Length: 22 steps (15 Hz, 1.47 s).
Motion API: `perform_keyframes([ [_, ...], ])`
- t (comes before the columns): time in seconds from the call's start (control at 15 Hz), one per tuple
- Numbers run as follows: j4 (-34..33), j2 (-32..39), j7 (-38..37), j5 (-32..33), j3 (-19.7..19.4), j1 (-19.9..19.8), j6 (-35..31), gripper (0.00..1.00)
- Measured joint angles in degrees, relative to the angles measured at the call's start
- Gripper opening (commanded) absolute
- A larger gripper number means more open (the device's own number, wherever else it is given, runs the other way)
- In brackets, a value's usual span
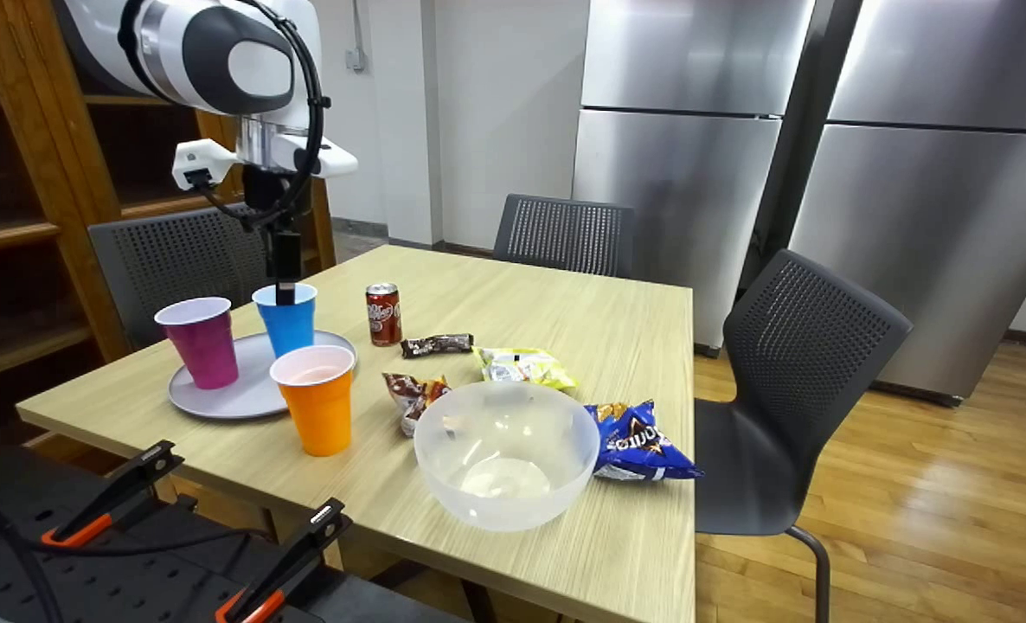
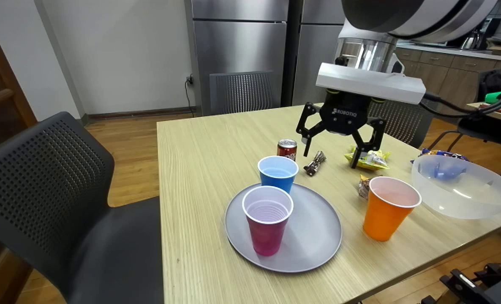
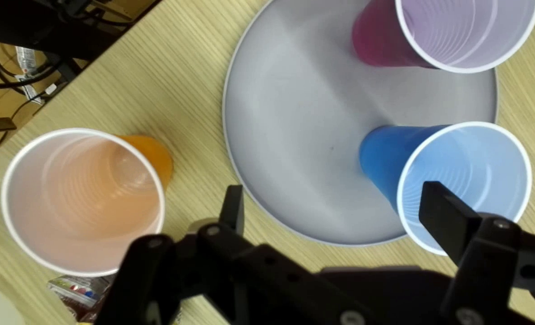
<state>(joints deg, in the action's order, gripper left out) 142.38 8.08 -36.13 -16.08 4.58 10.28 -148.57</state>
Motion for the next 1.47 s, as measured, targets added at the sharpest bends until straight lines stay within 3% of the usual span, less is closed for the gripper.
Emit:
perform_keyframes([
  [0.93, 14.9, -14.2, 4.4, 2.0, -4.5, -7.4, 2.9, 1.0],
  [1.47, 16.6, -15.6, 4.5, 11.8, -5.3, -12.1, 4.7, 1.0],
])
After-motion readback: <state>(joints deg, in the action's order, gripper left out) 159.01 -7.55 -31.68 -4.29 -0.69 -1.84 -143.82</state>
